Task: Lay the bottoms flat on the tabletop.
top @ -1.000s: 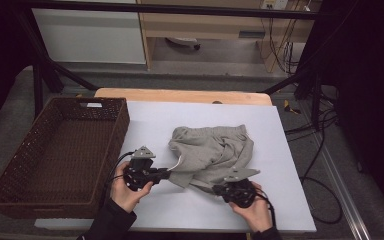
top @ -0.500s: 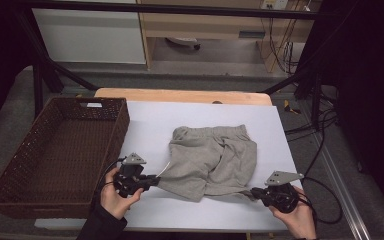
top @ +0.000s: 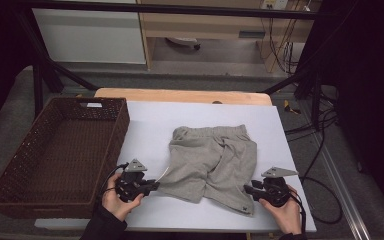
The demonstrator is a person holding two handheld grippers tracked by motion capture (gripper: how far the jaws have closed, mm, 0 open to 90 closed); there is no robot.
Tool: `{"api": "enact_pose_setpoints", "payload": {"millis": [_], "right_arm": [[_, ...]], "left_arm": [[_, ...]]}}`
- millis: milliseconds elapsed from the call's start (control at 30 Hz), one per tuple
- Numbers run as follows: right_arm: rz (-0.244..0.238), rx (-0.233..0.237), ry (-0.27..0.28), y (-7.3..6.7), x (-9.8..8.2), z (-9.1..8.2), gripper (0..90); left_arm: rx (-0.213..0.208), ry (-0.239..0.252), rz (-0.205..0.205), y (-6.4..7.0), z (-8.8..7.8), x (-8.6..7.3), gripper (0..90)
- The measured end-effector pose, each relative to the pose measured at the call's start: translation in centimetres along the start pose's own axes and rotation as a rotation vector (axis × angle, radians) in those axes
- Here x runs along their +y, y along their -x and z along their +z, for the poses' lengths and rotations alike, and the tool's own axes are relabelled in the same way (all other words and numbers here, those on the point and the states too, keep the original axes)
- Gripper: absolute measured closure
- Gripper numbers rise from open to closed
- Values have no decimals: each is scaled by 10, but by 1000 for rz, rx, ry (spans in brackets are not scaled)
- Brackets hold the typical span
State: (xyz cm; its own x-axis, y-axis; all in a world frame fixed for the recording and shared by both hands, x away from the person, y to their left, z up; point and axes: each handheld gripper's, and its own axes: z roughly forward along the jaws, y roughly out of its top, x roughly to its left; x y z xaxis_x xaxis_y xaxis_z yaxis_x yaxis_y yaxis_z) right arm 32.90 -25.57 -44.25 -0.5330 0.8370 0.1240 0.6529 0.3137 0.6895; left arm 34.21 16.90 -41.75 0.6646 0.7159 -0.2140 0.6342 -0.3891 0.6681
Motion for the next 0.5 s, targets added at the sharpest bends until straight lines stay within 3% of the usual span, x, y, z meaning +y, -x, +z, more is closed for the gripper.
{"api": "enact_pose_setpoints", "payload": {"millis": [100, 167, 200, 267, 300, 400, 500], "right_arm": [[-30, 7, -12, -10, 0, 9, 572], [-56, -5, -1, -17, 0, 13, 615], [-66, -16, -4, -19, 1, 14, 662], [-63, -5, -11, -22, 2, 15, 857], [-59, 9, -20, -22, 2, 13, 866], [-74, -39, -31, -13, 5, 4, 876], [-53, -105, -9, 7, 7, -16, 879]], "left_arm": [[1, -1, 1, 0, 1, -1, 823], [-1, -1, 2, 1, 2, -1, 823], [-1, -1, 1, 1, 2, -2, 823], [1, 0, -3, 0, 2, -2, 825], [0, 3, -5, 0, 2, -2, 826], [-4, 10, -14, -1, -1, -2, 829], [-2, 6, -23, -2, -2, -2, 831]]}}
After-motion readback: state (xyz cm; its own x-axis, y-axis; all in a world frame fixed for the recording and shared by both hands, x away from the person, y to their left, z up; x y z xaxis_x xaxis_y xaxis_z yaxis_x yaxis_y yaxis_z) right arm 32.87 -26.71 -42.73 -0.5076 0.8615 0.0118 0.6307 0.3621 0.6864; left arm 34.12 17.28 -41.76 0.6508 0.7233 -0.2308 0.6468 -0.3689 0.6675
